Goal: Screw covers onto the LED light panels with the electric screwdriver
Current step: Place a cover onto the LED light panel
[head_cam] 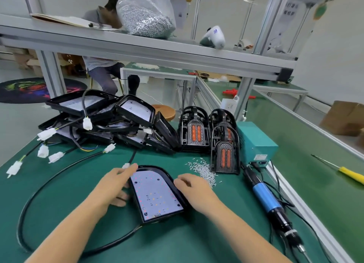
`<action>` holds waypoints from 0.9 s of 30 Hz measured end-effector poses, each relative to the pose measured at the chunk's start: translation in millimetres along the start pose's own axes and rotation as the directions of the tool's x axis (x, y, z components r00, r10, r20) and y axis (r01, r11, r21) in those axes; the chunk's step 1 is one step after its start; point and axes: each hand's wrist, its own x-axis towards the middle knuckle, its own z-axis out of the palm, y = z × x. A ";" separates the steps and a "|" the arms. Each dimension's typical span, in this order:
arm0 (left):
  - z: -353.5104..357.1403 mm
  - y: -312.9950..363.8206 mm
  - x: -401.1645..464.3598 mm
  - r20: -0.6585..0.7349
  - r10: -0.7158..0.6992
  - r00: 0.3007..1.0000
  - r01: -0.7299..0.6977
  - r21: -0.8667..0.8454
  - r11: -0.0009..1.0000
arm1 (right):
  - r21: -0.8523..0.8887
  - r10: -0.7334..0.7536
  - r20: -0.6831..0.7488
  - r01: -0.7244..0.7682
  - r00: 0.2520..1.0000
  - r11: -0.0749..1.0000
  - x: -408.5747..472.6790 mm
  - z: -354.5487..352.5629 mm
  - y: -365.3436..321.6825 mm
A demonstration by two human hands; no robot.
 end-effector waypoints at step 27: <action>27.6 5.1 4.3 0.214 -0.072 0.974 0.214 -0.773 0.597 | -0.049 0.018 -0.532 -0.052 0.847 0.997 24.4 -76.3 -3.4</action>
